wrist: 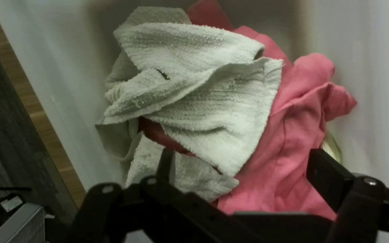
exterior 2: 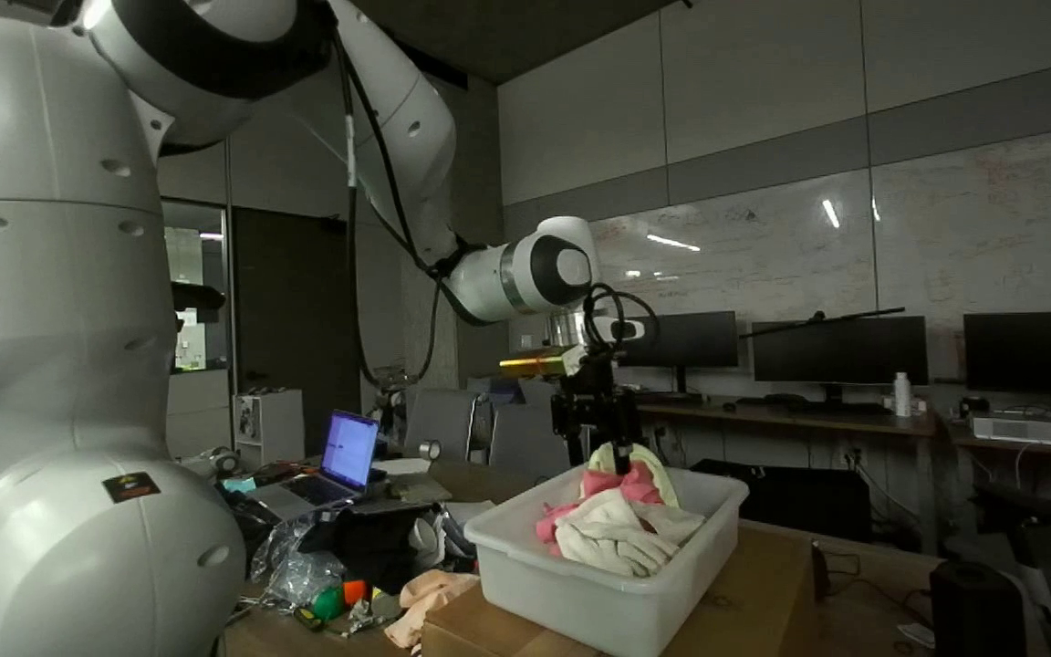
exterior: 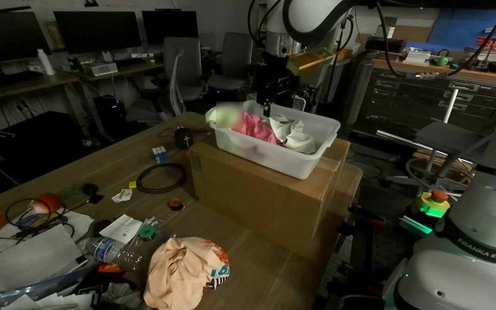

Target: Pick up the clothes from the container and put them on the table.

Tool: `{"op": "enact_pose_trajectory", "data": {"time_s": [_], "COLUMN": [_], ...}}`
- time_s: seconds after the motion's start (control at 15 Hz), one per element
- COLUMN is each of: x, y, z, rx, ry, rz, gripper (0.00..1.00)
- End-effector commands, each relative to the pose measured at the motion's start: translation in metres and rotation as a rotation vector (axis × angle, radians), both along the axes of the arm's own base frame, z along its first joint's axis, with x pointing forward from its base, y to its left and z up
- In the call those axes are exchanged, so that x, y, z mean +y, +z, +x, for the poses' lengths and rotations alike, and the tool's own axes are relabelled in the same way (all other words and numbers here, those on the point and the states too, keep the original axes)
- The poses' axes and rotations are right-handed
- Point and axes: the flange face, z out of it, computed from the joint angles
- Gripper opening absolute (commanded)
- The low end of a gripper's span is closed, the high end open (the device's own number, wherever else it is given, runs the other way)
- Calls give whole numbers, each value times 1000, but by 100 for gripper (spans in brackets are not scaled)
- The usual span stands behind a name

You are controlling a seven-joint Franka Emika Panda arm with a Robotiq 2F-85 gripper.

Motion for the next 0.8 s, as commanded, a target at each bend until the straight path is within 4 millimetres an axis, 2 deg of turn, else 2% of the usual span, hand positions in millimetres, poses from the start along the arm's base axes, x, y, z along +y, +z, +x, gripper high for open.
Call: {"op": "enact_pose_trajectory", "data": {"time_s": [0.0, 0.4, 0.73], "x": [-14, -25, -29], "y": [-26, -65, -83], "z": [-4, -15, -16], "rx": [22, 76, 45], "ry": [-33, -56, -59], "rz": [56, 68, 47], "gripper": [100, 100, 100]}}
